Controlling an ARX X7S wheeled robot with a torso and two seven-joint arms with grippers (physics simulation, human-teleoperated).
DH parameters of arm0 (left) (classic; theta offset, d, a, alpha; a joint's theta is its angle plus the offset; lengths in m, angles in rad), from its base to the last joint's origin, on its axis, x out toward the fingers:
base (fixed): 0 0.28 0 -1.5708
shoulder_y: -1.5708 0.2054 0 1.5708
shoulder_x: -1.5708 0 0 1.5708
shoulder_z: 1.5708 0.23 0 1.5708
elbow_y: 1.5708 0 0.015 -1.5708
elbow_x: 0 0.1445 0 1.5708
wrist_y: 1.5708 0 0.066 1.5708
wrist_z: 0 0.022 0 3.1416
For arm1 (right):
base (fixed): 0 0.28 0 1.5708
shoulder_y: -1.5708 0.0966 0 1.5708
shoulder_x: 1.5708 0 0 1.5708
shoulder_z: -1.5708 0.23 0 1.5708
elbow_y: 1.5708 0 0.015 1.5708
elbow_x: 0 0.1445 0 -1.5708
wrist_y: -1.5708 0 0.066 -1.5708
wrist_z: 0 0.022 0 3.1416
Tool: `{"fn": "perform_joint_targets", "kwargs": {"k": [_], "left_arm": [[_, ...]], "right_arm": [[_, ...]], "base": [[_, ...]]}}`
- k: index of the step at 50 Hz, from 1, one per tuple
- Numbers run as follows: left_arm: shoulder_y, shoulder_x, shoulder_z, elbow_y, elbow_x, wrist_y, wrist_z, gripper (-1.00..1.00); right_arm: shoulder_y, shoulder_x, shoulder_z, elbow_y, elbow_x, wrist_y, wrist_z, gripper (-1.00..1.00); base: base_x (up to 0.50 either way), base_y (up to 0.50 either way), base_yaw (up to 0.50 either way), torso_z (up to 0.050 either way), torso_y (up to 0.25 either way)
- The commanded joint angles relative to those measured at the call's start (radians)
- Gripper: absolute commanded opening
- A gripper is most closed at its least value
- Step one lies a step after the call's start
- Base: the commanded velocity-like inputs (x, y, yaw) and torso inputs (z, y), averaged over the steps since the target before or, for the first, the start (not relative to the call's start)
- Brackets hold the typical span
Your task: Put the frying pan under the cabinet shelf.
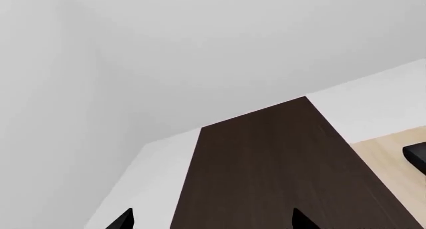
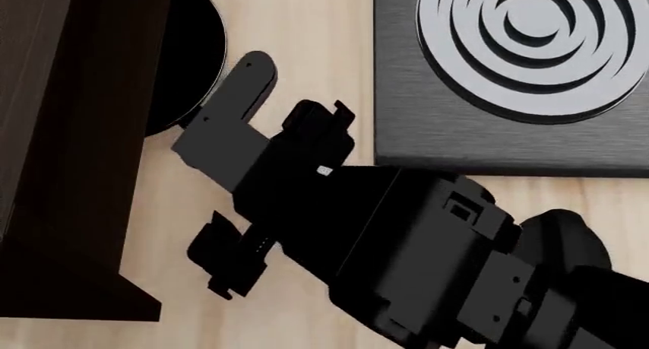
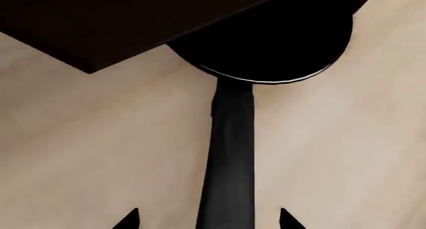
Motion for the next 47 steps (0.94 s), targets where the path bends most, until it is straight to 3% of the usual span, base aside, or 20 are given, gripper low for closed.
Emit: {"fn": "perform_joint_targets", "kwargs": {"k": [1,21,34,47], "left_arm": [[0.004,0.005,-0.015,0.001,-0.015,-0.009,-0.006,1.0],[0.044,0.017,-0.087,0.007,-0.044,-0.026,-0.01,1.0],[-0.008,0.037,-0.063,0.009,-0.095,-0.041,-0.054,1.0],[0.0,0.065,-0.109,0.012,-0.139,-0.071,-0.085,1.0]], "right_arm": [[-0.006,0.093,0.064,-0.145,0.071,0.044,0.098,1.0],[-0.017,0.267,0.205,-0.45,0.264,0.123,0.319,1.0],[-0.013,0.363,0.295,-0.629,0.432,0.147,0.479,1.0],[-0.009,0.517,0.388,-0.711,0.546,0.116,0.558,1.0]], "base": [[0.0,0.0,0.0,0.0,0.0],[0.0,0.0,0.0,0.0,0.0],[0.0,0.0,0.0,0.0,0.0],[0.0,0.0,0.0,0.0,0.0]]}}
